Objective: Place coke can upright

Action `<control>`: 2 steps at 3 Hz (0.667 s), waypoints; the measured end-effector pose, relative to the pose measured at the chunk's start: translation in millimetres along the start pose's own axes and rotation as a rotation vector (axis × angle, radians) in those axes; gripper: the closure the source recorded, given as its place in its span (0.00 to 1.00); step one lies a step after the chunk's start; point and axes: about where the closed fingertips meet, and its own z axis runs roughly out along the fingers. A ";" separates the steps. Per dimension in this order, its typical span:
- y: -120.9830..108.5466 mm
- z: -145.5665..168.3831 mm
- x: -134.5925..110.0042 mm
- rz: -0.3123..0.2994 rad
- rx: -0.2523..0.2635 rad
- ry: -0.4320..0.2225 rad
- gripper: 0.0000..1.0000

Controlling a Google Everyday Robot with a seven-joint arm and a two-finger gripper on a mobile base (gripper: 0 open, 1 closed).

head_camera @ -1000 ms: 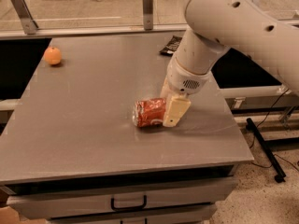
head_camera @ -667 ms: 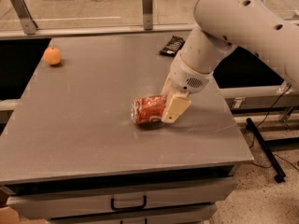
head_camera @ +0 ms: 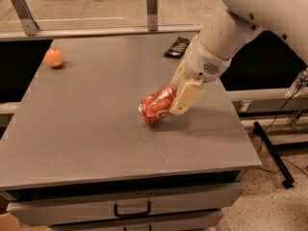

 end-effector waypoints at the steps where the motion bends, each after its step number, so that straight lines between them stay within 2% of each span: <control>1: -7.7 -23.3 -5.2 0.022 0.009 -0.062 1.00; 2: -11.5 -32.4 -12.8 0.031 0.009 -0.096 1.00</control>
Offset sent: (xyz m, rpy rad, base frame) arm 0.0114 -0.0031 0.0515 0.1366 0.0130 -0.0362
